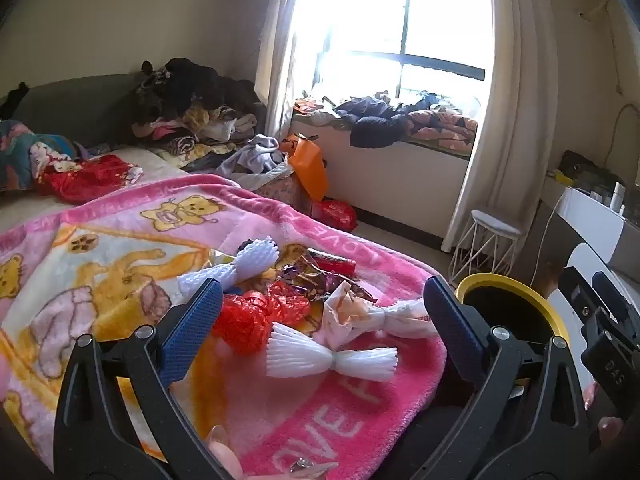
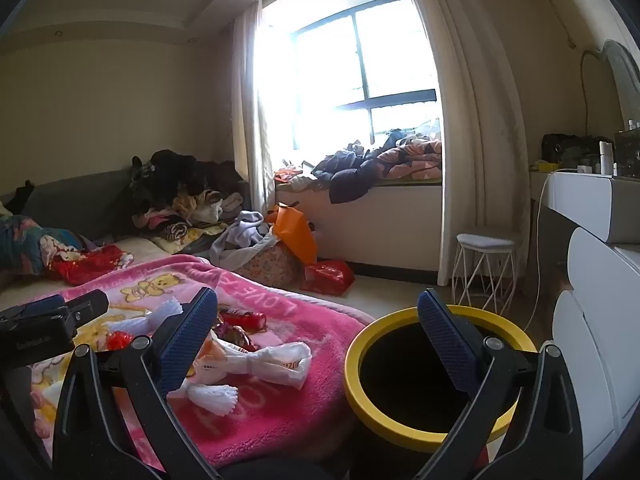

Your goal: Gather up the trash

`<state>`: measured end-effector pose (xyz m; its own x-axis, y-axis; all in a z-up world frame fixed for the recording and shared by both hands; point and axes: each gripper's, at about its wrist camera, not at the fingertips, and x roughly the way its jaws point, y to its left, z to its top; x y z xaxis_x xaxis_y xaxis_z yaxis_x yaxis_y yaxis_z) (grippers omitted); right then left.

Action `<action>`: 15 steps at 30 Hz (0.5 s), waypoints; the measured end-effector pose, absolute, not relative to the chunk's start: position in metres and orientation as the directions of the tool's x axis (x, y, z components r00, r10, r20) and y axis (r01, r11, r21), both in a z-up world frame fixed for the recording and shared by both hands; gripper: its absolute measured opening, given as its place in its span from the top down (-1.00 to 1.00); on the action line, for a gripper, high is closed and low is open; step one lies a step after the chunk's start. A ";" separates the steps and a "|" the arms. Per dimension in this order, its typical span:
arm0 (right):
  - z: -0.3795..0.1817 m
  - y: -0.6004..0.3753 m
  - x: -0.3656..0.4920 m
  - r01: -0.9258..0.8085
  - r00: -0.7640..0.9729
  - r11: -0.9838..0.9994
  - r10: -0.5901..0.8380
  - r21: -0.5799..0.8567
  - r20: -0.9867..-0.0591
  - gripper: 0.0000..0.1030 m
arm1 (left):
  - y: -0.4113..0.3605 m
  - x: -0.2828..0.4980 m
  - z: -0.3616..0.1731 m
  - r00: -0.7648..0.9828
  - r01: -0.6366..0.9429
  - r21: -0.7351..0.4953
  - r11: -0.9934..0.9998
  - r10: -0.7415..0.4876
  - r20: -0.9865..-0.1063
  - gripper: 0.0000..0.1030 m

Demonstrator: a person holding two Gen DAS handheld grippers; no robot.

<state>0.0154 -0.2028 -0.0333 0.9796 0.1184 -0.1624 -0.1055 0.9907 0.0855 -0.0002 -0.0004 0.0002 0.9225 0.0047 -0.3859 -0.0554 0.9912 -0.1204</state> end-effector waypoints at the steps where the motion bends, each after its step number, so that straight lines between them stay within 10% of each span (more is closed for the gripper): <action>1: -0.033 -0.203 0.015 -0.107 0.980 0.991 0.119 0.084 -0.160 -0.88 | 0.000 0.000 0.000 0.923 -0.056 -0.121 0.991 0.005 -0.385 -0.80; 15: -0.037 -0.199 0.016 -0.108 0.981 0.992 0.117 0.066 -0.155 -0.88 | -0.012 0.001 0.003 0.924 -0.051 -0.120 0.991 0.001 -0.382 -0.80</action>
